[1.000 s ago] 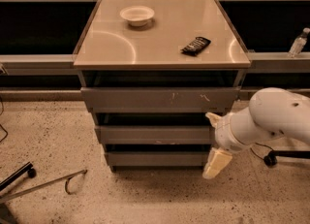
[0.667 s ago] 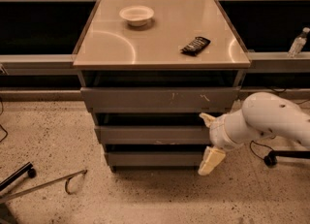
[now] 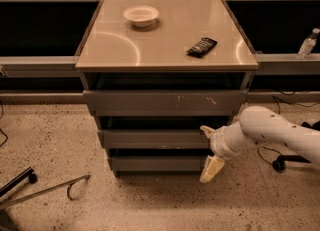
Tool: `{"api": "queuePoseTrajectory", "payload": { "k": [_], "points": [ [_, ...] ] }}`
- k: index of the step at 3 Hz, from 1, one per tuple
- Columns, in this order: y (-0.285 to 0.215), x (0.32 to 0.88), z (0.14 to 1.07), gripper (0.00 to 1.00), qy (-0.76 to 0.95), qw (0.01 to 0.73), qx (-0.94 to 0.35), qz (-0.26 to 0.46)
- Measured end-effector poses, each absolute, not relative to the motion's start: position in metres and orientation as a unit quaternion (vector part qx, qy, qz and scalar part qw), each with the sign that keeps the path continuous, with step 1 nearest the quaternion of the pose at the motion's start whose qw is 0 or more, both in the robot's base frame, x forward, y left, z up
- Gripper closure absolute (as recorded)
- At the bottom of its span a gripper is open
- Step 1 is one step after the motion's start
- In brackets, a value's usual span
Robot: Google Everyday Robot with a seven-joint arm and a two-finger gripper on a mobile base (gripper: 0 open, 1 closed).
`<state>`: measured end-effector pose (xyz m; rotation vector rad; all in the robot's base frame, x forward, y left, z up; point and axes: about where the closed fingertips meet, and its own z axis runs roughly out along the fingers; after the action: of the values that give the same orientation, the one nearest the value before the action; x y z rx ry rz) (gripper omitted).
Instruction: Open middle drawer
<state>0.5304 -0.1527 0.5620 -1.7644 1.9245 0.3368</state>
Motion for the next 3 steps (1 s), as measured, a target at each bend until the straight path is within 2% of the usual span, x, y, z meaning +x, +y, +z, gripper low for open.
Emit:
{"api": "queuePoseTrajectory", "payload": {
  "k": [1,3],
  "points": [
    [-0.152,0.532,0.557,0.00,0.707,0.252,-0.650,0.121],
    [-0.148,0.584,0.528,0.00,0.675,0.282,-0.674,0.100]
  ]
}}
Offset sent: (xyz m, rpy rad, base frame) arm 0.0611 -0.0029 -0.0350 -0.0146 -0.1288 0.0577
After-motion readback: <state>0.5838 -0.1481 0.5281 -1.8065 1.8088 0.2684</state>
